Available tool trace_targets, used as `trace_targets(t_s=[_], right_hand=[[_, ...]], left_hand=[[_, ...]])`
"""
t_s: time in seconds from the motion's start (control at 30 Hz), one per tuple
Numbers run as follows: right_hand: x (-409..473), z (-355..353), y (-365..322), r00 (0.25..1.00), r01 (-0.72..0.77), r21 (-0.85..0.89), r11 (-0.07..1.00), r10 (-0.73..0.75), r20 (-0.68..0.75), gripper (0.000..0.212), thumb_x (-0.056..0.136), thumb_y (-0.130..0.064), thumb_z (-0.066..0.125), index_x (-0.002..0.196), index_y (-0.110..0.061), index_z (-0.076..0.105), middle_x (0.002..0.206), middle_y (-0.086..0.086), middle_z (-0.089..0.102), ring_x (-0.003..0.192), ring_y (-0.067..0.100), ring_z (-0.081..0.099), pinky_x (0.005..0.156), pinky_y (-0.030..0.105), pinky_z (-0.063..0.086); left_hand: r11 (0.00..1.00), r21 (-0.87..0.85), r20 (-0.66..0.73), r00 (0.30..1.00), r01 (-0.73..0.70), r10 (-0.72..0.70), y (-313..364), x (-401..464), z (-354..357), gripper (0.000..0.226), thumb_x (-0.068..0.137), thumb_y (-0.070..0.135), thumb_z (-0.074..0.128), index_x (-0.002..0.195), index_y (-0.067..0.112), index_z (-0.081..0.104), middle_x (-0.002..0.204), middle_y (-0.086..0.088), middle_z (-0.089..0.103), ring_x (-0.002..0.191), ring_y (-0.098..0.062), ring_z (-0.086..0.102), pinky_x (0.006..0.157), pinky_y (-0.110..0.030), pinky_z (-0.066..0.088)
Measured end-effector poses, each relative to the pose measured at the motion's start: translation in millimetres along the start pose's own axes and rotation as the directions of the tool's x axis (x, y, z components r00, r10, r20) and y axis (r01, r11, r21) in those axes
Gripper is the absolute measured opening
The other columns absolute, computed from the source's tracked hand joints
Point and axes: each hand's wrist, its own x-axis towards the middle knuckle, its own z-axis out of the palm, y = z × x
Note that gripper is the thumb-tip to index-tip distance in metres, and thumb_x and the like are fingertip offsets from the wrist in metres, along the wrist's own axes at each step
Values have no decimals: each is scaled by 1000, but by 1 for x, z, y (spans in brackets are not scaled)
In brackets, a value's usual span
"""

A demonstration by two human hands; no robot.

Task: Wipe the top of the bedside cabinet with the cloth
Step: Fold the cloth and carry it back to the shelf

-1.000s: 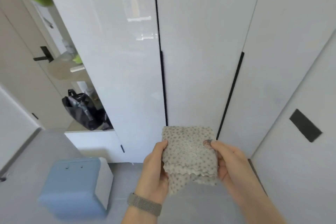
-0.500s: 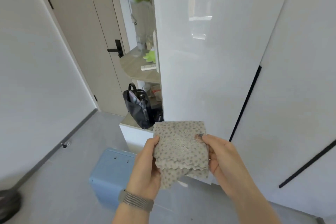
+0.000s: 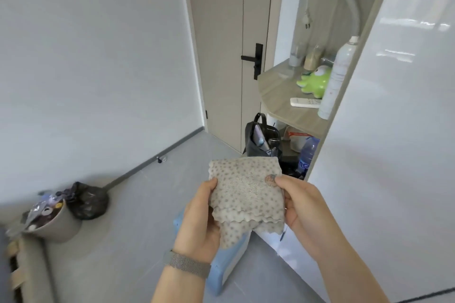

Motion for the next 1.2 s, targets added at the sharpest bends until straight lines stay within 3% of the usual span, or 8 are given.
trace_targets(t_s=[0.07, 0.3, 0.47, 0.6, 0.8, 0.93, 1.07, 1.2], right_hand=[[22, 17, -4, 999, -28, -28, 999, 29, 37, 23, 90, -10, 52, 95, 4, 70, 99, 22, 69, 90, 28, 65, 85, 43, 52], [98, 95, 10, 975, -69, -105, 992, 90, 202, 30, 92, -9, 48, 75, -8, 73, 68, 4, 72, 57, 9, 67, 50, 21, 53], [154, 184, 39, 963, -89, -137, 987, 121, 242, 41, 91, -9, 48, 61, -13, 76, 68, 5, 70, 65, 16, 65, 65, 32, 51], [199, 270, 62, 979, -92, -98, 991, 108, 172, 37, 90, -5, 49, 63, -8, 74, 81, 15, 57, 77, 26, 54, 72, 38, 47], [251, 374, 76, 989, -99, -27, 995, 101, 112, 25, 89, -7, 49, 76, -5, 70, 78, 13, 61, 76, 22, 60, 64, 31, 51], [286, 410, 76, 995, -88, 17, 996, 87, 51, 26, 90, -7, 48, 78, -7, 71, 63, 1, 67, 61, 13, 63, 55, 25, 53], [333, 432, 69, 998, -63, 11, 998, 63, -21, 29, 91, -7, 48, 75, -9, 72, 64, 1, 70, 65, 15, 64, 65, 30, 52], [394, 443, 56, 992, -38, 40, 998, 43, -115, 30, 91, -8, 50, 70, -8, 73, 65, 4, 69, 63, 16, 62, 58, 27, 52]], left_hand=[[999, -23, -48, 998, -28, 27, 14, 13, -6, 35, 88, 28, 57, 113, 5, 65, 107, -14, 73, 102, -31, 66, 94, -49, 50], [992, -81, -175, 981, -95, 79, 74, 61, -56, 35, 88, 28, 57, 111, 5, 67, 108, -14, 73, 104, -33, 66, 95, -51, 50], [991, -77, -225, 971, -106, 87, 143, 106, -116, 32, 88, 28, 57, 107, 6, 68, 100, -12, 75, 94, -30, 69, 84, -44, 55], [996, -9, -228, 970, -93, 89, 215, 151, -171, 34, 88, 28, 57, 112, 5, 67, 106, -13, 73, 102, -32, 67, 95, -51, 50], [997, 50, -192, 979, -56, 65, 317, 207, -225, 32, 87, 28, 59, 109, 6, 68, 97, -10, 76, 93, -28, 70, 89, -45, 54], [997, 82, -131, 991, 0, 11, 357, 251, -237, 37, 87, 31, 58, 114, 7, 66, 105, -13, 74, 96, -29, 70, 82, -41, 57], [993, 107, -60, 997, 51, -45, 388, 306, -236, 37, 86, 33, 58, 112, 8, 67, 105, -13, 74, 98, -30, 70, 86, -46, 55], [978, 188, -10, 996, 88, -88, 419, 376, -220, 39, 86, 35, 57, 113, 7, 67, 109, -15, 72, 102, -33, 68, 89, -47, 54]])
